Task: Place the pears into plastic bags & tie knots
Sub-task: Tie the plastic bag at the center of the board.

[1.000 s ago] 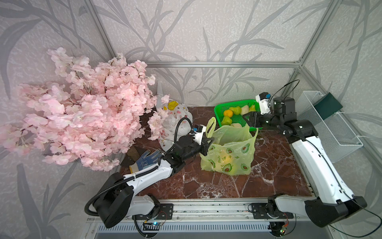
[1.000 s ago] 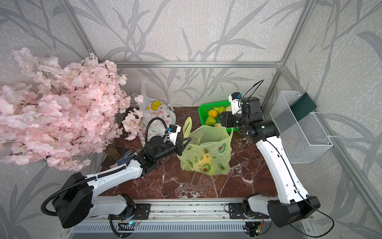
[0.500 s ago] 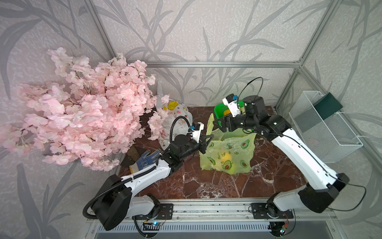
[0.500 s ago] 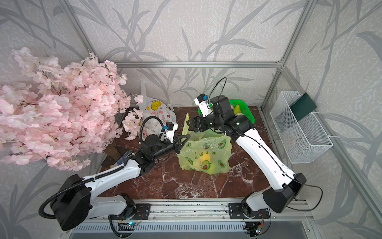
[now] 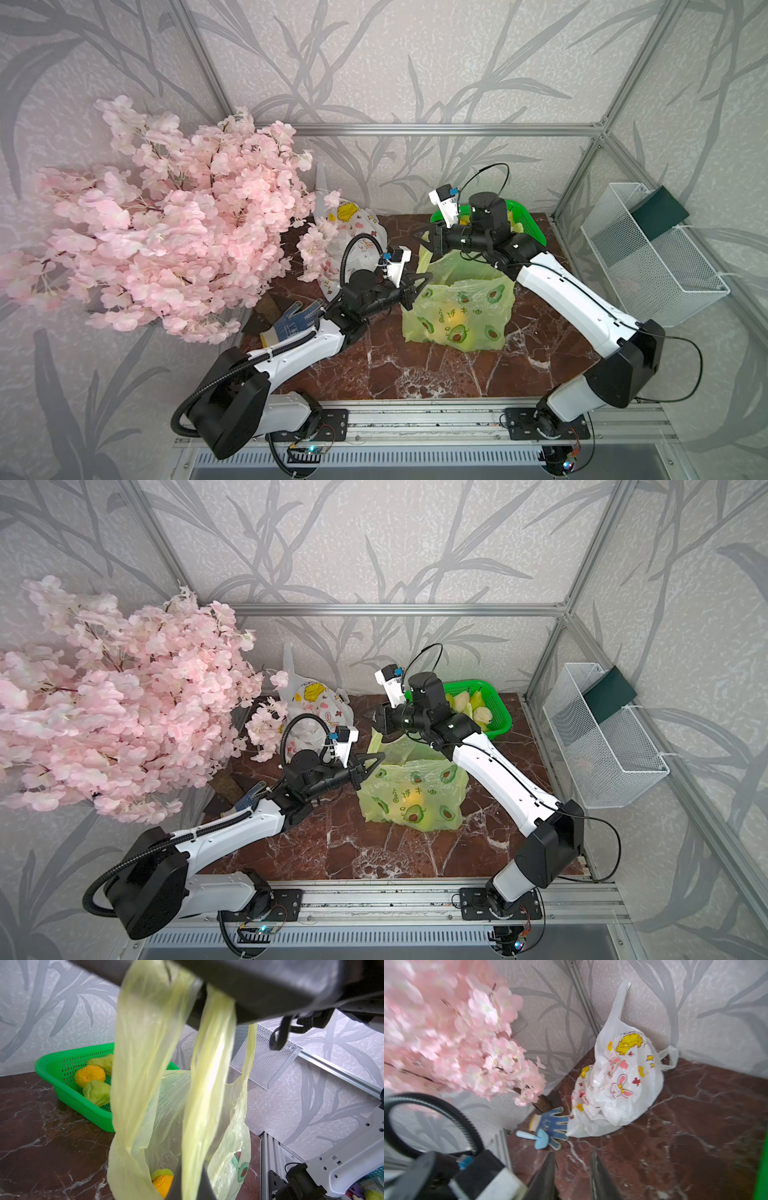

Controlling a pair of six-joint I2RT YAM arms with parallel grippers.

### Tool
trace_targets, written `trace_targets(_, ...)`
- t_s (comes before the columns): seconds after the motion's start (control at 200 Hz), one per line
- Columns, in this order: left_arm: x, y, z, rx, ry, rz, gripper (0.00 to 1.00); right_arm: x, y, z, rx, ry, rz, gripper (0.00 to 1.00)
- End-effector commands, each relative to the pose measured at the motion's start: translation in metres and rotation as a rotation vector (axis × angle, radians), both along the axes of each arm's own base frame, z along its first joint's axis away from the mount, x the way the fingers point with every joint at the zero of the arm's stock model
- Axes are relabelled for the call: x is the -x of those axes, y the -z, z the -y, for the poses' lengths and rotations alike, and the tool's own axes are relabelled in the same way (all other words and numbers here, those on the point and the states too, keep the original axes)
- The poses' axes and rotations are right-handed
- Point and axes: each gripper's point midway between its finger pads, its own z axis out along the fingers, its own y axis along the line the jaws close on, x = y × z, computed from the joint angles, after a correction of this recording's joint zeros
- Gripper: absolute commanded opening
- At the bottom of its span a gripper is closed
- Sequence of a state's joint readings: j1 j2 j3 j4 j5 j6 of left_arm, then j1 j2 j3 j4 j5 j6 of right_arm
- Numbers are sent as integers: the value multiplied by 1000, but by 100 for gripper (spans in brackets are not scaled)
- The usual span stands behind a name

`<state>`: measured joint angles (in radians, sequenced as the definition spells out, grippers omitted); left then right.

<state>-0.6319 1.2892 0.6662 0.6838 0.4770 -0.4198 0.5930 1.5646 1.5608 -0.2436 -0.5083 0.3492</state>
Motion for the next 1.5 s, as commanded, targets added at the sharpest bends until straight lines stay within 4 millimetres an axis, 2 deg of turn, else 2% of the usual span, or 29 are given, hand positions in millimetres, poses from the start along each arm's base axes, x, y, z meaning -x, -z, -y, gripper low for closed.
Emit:
trace_targets(0.0, -2, -8, -11, 39, -9, -3, 1, 7, -22, -6, -72, -41, 47, 10)
trace_targets(0.05, -3, -6, -15, 22, -16, -13, 6, 8, -24, -5, -76, -38, 48, 0)
trace_targets(0.17, 6, 5, -24, -75, -20, -28, 30, 12, -27, -8, -83, -50, 33, 0)
trace_targets(0.25, 10, 12, -38, -184, -55, -11, 49, 17, -31, -11, -83, -64, 30, 0)
trace_targets(0.35, 2, 5, -52, -234, -90, 26, 74, 26, -35, -16, -94, -98, 14, 0)
trace_targets(0.435, -9, -7, -52, -208, -47, 35, 91, 33, -38, -19, -108, -126, -5, 0)
trace_targets(0.51, -15, -21, -42, -169, 14, 62, 94, 39, -39, -20, -126, -153, -27, 0)
trace_targets(0.56, -17, -23, -35, -157, 47, 88, 94, 42, -40, -21, -134, -167, -38, 0)
trace_targets(0.625, -21, -27, -30, -132, 64, 135, 94, 46, -40, -21, -140, -184, -48, 0)
trace_targets(0.715, -23, -37, -25, -81, 77, 205, 88, 49, -40, -22, -148, -202, -64, 0)
trace_targets(0.85, -25, -49, -12, -10, 145, 217, 69, 47, -38, -22, -169, -208, -92, 0)
trace_targets(0.98, -21, -55, 2, 27, 204, 220, 56, 40, -34, -19, -197, -193, -127, 0)
trace_targets(1.03, -20, -55, 5, 26, 215, 218, 45, 37, -34, -17, -197, -182, -128, 0)
trace_targets(1.125, -19, -50, 7, 11, 225, 201, 18, 32, -35, -11, -201, -163, -135, 0)
trace_targets(1.145, -19, -49, 7, 8, 223, 199, 13, 32, -36, -9, -201, -160, -135, 4)
trace_targets(1.205, -19, -46, 6, -11, 213, 197, 1, 29, -41, 2, -192, -140, -131, 20)
trace_targets(1.215, -20, -44, 5, -16, 205, 193, 0, 28, -43, 4, -192, -135, -122, 26)
trace_targets(1.32, -33, -28, -7, -79, 93, 138, 0, 29, -53, 37, -158, -82, -90, 50)
trace_targets(1.37, -37, -21, -13, -114, 47, 122, 0, 32, -58, 55, -147, -56, -74, 55)
trace_targets(1.494, -44, -10, -26, -151, -11, 72, 0, 43, -61, 113, -127, 74, -37, 58)
